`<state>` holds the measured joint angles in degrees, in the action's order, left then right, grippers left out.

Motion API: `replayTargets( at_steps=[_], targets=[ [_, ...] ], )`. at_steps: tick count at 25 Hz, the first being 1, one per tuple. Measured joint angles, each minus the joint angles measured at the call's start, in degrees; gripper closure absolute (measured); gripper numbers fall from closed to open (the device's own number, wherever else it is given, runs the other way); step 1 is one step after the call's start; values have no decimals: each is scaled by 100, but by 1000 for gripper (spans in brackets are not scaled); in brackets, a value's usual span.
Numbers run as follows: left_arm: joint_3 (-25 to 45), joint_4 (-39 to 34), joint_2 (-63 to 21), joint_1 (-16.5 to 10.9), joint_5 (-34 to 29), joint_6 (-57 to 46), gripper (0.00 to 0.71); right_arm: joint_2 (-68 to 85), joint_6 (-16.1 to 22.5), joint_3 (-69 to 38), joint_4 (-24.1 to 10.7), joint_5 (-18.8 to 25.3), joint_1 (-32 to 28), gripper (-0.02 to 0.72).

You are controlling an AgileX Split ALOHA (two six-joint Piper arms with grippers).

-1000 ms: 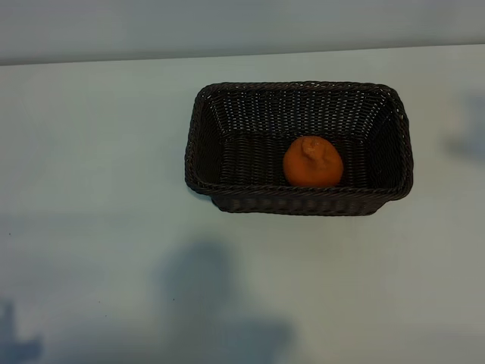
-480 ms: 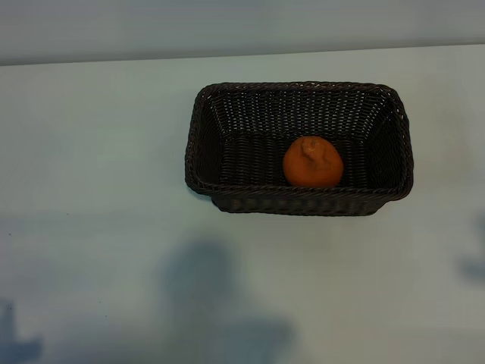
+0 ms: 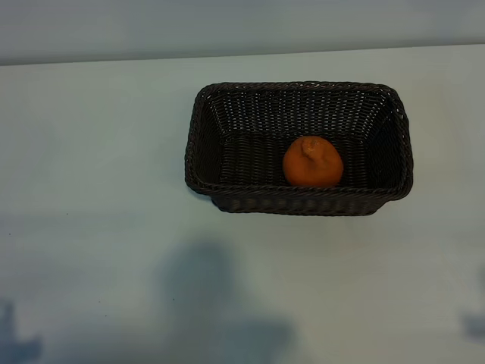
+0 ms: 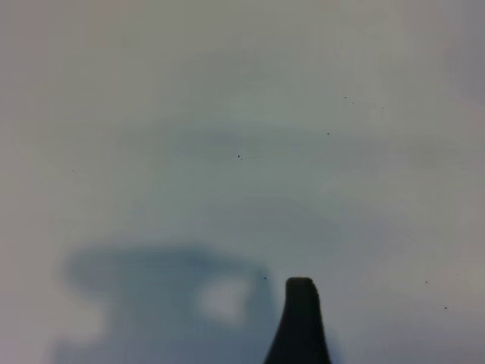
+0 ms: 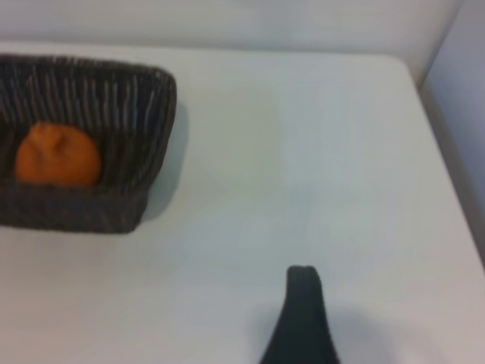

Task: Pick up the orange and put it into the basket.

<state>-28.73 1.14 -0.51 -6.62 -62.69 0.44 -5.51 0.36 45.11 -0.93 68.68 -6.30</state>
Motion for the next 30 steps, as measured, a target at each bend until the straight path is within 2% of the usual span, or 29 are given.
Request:
replayTargets(
  at_steps=[7, 17, 30],
  targets=[
    [0, 0, 0, 0, 0, 0, 118, 599, 6, -877, 93, -230, 0, 155],
    [0, 0, 0, 0, 0, 0, 118, 598, 6, -1682, 324, -593, 0, 155],
    [0, 0, 0, 0, 0, 0, 118, 598, 53, -1716, 350, -727, 0, 155]
  ],
)
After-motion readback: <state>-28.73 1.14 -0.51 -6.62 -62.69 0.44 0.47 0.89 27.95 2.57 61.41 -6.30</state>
